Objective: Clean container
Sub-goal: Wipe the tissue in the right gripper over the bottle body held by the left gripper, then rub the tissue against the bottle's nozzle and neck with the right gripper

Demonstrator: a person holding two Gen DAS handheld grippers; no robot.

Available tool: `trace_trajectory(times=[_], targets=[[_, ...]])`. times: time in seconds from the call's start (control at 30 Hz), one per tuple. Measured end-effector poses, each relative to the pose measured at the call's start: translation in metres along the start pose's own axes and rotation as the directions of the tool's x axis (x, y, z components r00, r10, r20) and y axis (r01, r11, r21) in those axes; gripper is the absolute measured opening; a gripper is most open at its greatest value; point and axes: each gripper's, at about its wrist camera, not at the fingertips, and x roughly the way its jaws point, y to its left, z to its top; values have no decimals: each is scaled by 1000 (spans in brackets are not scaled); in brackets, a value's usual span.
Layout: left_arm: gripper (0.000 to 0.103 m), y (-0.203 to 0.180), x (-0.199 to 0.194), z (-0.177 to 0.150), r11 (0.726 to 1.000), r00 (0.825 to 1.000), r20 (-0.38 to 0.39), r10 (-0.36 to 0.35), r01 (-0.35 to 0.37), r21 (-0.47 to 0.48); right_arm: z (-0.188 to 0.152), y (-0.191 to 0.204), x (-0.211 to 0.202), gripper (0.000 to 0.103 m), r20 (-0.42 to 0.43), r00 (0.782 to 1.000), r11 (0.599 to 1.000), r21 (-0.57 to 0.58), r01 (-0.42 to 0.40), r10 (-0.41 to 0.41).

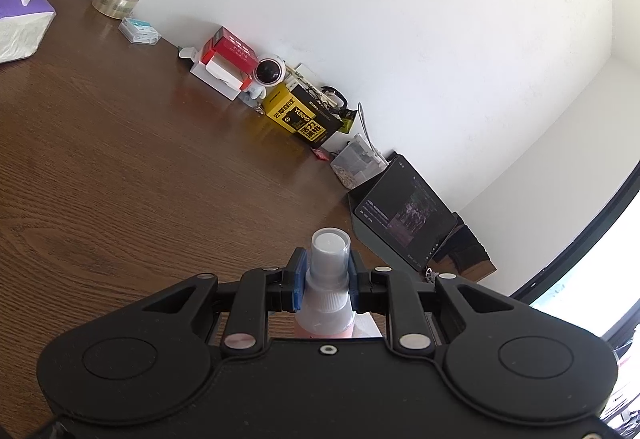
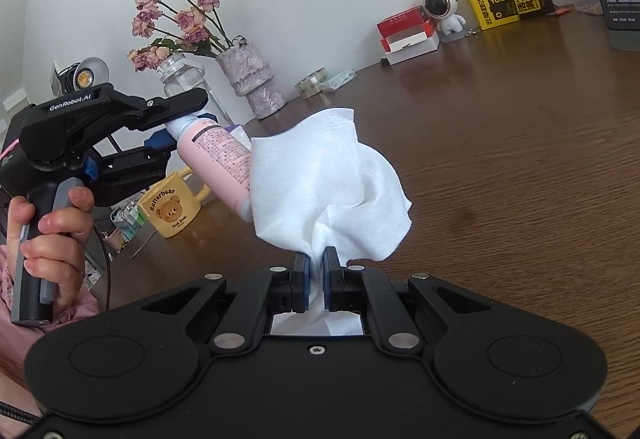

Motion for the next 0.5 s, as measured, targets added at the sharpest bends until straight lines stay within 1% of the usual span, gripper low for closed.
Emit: trace_trajectory(times=[0.33,0.5], targets=[[21,-2,1,-6,1000,1000,-25,-18,18,10,22,-7,-3,6,73,997,1000,7,-7,7],[21,-4,3,-9,1000,999,-43,-23,24,17,32,-11,-6,6,98,994,999,5,-39,39]])
